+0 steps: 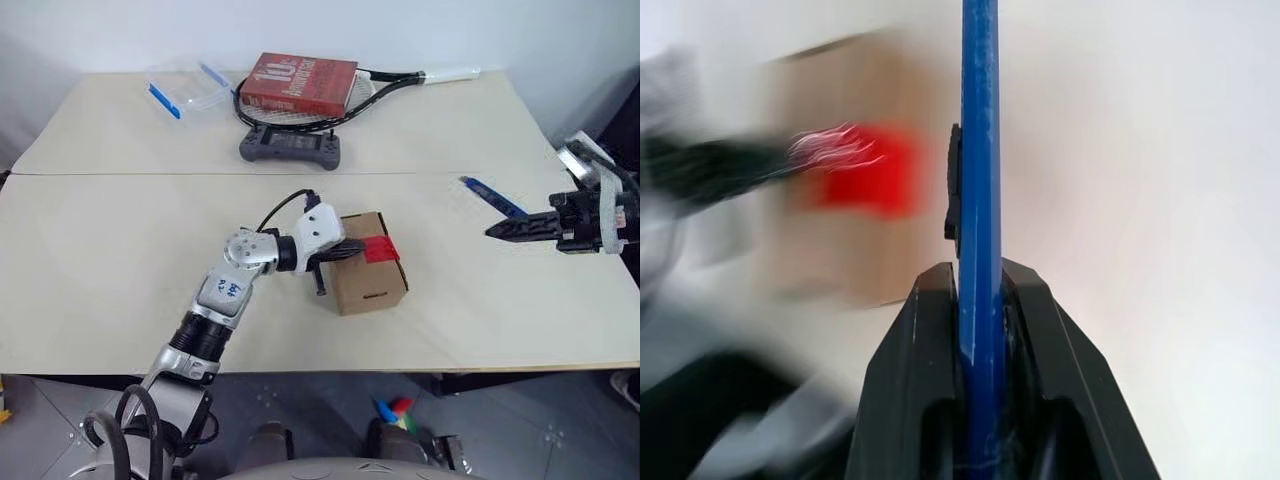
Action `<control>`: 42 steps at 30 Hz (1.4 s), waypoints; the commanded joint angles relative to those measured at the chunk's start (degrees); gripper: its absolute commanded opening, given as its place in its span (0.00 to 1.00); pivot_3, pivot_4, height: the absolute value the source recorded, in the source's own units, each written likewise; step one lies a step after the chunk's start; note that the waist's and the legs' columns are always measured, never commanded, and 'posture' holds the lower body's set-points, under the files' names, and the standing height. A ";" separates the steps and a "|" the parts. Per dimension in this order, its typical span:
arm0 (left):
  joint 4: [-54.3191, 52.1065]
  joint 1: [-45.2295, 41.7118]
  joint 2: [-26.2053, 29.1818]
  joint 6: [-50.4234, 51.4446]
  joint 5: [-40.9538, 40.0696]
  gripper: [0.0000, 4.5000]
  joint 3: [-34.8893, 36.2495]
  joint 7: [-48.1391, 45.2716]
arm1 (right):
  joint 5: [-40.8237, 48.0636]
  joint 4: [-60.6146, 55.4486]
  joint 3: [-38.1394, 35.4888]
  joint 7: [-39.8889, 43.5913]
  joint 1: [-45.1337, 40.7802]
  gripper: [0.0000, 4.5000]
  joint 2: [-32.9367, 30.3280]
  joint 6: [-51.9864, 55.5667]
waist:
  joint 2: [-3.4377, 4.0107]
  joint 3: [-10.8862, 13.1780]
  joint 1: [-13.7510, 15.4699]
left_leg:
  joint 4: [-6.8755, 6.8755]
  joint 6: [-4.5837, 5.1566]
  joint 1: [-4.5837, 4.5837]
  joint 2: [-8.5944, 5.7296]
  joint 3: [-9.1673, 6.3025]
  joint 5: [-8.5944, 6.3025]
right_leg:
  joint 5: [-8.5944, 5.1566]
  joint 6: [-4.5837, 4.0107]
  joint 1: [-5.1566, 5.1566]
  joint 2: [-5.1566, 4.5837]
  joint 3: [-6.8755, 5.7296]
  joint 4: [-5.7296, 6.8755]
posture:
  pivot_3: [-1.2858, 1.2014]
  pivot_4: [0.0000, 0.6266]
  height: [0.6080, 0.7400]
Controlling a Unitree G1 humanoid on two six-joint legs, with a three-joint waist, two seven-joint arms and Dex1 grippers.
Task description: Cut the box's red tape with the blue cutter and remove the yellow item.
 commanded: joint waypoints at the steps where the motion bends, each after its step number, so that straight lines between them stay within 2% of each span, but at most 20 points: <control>1: -1.04 -0.66 3.84 1.21 -4.82 0.00 4.20 -4.18 | -16.72 -6.78 -4.96 1.45 13.49 0.04 5.40 -15.95 | 0.00 0.01 -0.15 | 0.02 0.00 -0.04 0.00 0.04 0.00 | 0.00 0.00 -0.07 0.00 0.02 0.03 | 0.52 0.24 1.00; 4: -0.75 -0.22 7.23 1.29 -4.87 0.00 4.83 -5.59 | -30.02 -8.59 -7.47 3.62 20.50 0.04 10.41 -26.11 | 0.15 -0.02 -1.00 | 0.09 0.01 -0.18 -0.01 0.21 -0.01 | 0.04 0.08 -0.28 -0.03 0.05 0.05 | 0.52 0.24 1.00; 6: -0.64 0.50 9.39 1.00 -4.37 0.00 5.43 -5.77 | -33.54 -6.61 -10.18 3.77 22.01 0.04 14.30 -27.81 | 0.06 0.02 -1.47 | 0.12 0.02 -0.16 0.00 0.26 0.00 | 0.12 0.11 -0.27 -0.02 0.03 0.02 | 0.52 0.24 1.00; 8: -1.40 1.89 11.30 1.48 -4.10 0.00 6.25 -5.25 | -35.48 -5.88 -13.53 5.45 23.07 0.19 17.45 -29.22 | 0.06 0.02 -1.66 | 0.19 0.05 -0.15 0.00 0.30 0.03 | 0.20 0.10 -0.26 -0.03 0.08 0.01 | 0.52 0.24 1.00; 10: -2.80 3.65 12.68 1.92 -4.24 0.00 6.74 -4.78 | -38.40 -6.40 -16.48 7.69 24.01 0.30 19.05 -31.21 | 0.08 0.02 -1.68 | 0.17 0.05 -0.09 0.01 0.32 0.06 | 0.23 0.07 -0.24 -0.02 0.12 0.01 | 0.52 0.24 1.00; 15: -7.17 8.17 13.92 4.28 -4.57 0.00 7.33 -2.43 | -45.08 -9.22 -23.28 21.41 27.48 0.65 18.58 -42.07 | 0.10 0.03 -1.26 | 0.11 0.05 -0.08 0.02 0.32 0.05 | 0.23 0.07 -0.24 -0.02 0.12 -0.01 | 0.52 0.24 1.00; 19: -10.26 11.62 13.84 6.27 -4.16 0.00 8.45 1.11 | -46.82 -12.21 -27.79 29.70 27.10 0.65 18.84 -45.83 | 0.10 0.03 -1.49 | 0.06 0.06 -0.07 0.02 0.32 0.05 | 0.23 0.07 -0.24 -0.02 0.11 -0.03 | 0.52 0.24 1.00; 22: -11.82 13.34 12.83 8.16 -3.47 0.00 8.79 5.11 | -49.95 -14.98 -25.80 31.30 25.16 0.65 21.04 -46.57 | 0.10 0.03 -1.60 | 0.07 0.06 -0.01 0.02 0.33 0.05 | 0.23 0.07 -0.20 -0.01 0.13 0.00 | 0.52 0.24 1.00; 25: -12.67 13.77 11.39 9.98 -3.18 0.00 8.75 8.85 | -56.97 -16.64 -20.11 28.59 22.93 0.53 23.93 -45.58 | 0.09 0.04 -1.72 | 0.06 0.05 0.21 0.02 0.34 0.05 | 0.23 0.07 0.00 -0.01 0.17 0.00 | 0.52 0.24 1.00; 32: -16.40 14.66 6.21 17.14 -2.39 0.00 5.02 15.81 | -76.15 -11.00 -9.26 17.94 17.21 0.00 40.72 -55.93 | 0.10 0.04 -1.58 | 0.06 0.05 0.27 0.02 0.36 0.05 | 0.23 0.07 0.07 -0.02 0.18 0.02 | 0.52 0.24 1.00; 34: -17.36 14.71 4.70 18.95 -2.09 0.00 3.61 17.28 | -78.56 -10.74 -6.65 17.19 16.19 0.00 45.20 -57.00 | 0.10 0.04 -1.73 | 0.03 0.05 0.28 0.02 0.37 0.05 | 0.23 0.07 0.07 -0.02 0.19 0.01 | 0.52 0.24 1.00; 37: -17.41 14.09 3.47 20.52 -1.81 0.00 2.45 18.49 | -80.01 -13.12 -3.67 19.32 16.17 0.00 48.53 -54.42 | 0.12 0.04 -1.84 | -0.02 0.03 0.32 0.02 0.36 0.06 | 0.23 0.06 0.06 0.00 0.18 0.03 | 0.52 0.24 1.00; 42: -20.16 13.51 4.77 26.30 -2.93 0.00 -1.10 16.08 | -79.05 -20.84 1.73 23.04 16.70 0.00 51.34 -42.75 | 0.14 0.04 -1.86 | 0.01 0.03 0.33 0.02 0.35 0.06 | 0.23 0.05 0.07 0.00 0.19 0.06 | 0.52 0.24 1.00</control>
